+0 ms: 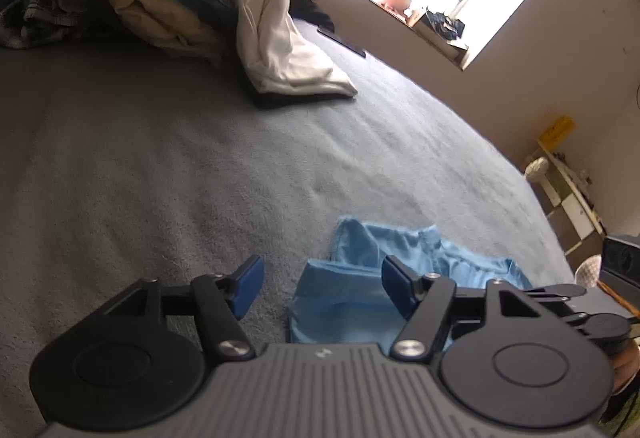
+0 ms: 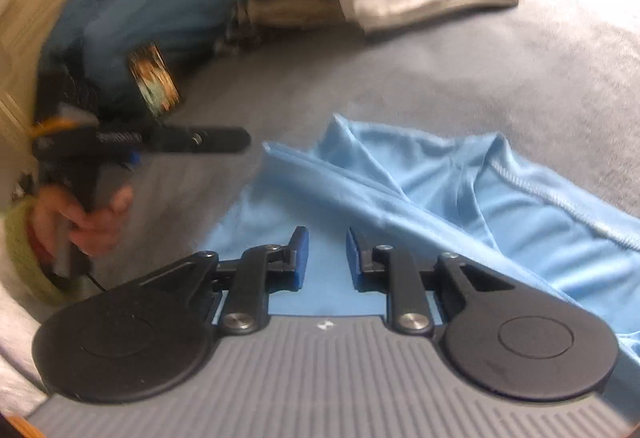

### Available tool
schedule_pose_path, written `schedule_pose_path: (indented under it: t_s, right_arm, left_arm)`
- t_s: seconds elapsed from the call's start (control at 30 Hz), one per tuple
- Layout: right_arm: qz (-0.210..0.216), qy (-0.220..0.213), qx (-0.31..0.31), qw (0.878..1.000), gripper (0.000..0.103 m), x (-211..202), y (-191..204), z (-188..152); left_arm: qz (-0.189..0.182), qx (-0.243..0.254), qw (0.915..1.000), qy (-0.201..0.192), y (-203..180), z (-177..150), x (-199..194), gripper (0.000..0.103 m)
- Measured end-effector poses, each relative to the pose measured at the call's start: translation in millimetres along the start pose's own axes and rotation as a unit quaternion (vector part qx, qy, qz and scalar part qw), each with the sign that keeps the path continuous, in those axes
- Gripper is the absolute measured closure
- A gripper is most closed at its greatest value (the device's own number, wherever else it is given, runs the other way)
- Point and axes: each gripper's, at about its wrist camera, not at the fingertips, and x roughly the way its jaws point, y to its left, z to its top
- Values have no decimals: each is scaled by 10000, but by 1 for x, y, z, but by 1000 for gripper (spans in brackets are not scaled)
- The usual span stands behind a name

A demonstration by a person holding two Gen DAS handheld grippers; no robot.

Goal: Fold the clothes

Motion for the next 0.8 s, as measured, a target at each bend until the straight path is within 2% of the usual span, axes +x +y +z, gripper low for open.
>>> schedule_pose_path:
  t_s: [0.07,0.13,0.17,0.23,0.27,0.43,0.53,0.6,0.63,0.73,0.8]
  right_arm:
    - [-290,49,170,9994,84,14,-11,1]
    - [-322,-285,636,9971,86,16,-26,8]
    - [-376,-527,806,9946,83,11,-28,11]
    - [-541,-990,867,9898,82,-9,-25,11]
    - [-466,-1070,850,9895,82,-18,-22,8]
    - [-311,-799,626,9944,81,-65,-8,-34]
    - [-868,-719,702,9911,81,-95,-14,-61]
    - [-1213,-685,951,9857,81,-113,-31,-74]
    - [-1515,-635,975,9816,81,-119,-40,-79]
    - [-2073,-307,1118,9714,81,-120,-73,-82]
    - [-2299,-476,1223,9643,82,-117,-95,-76]
  left_arm:
    - [100,38,9998,177,-3,-2,12,37]
    - [213,71,9995,233,-6,-3,20,37]
    - [261,103,9994,221,-8,-4,23,37]
    - [350,198,9991,161,-13,-4,25,37]
    - [393,247,9988,151,-15,-5,27,37]
    - [639,556,9962,205,-23,-10,30,37]
    - [778,664,9945,215,-26,-12,30,37]
    - [868,696,9935,222,-28,-12,31,37]
    - [916,706,9930,225,-29,-12,32,37]
    - [1053,754,9913,234,-34,-12,35,37]
    - [1117,797,9903,237,-36,-12,36,37]
